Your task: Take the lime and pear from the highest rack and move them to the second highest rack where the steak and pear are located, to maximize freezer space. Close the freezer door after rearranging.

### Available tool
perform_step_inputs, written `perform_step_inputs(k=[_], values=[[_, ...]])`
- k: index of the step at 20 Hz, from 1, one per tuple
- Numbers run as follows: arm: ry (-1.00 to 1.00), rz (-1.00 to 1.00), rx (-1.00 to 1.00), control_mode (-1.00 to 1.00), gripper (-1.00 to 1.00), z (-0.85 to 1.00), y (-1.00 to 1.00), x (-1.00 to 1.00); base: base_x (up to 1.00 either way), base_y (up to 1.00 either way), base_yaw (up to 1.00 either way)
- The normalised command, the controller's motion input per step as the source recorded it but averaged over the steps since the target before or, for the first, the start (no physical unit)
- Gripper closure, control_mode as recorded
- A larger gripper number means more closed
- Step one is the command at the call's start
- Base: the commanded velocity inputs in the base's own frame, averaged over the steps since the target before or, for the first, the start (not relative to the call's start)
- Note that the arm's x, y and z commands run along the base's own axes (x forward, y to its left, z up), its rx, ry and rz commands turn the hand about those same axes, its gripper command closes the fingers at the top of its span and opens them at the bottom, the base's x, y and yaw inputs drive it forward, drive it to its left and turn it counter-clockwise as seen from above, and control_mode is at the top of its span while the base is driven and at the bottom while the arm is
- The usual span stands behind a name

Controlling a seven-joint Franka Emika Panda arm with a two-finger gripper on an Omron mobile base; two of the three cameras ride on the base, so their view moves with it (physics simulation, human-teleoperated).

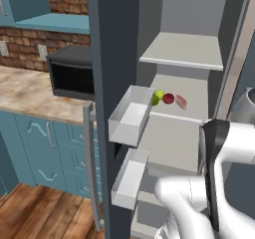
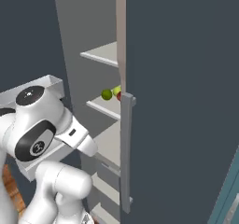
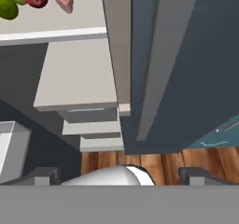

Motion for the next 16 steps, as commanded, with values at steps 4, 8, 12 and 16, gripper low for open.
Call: perform_step_inputs(k=[4,8,12,16], values=[[0.0,0.0,0.0,1.0,-1.0,0.0,0.0,0.0,-1.0,0.48,0.03],[0.0,0.0,0.0,1.0,-1.0,0.0,0.0,0.0,-0.98,0.73,0.0],[0.0,0.0,0.0,1.0,-1.0,0.0,0.0,0.0,-0.65,0.99,0.0],[0.0,0.0,0.0,1.0,-1.0,0.0,0.0,0.0,-0.14,1.0,0.0]])
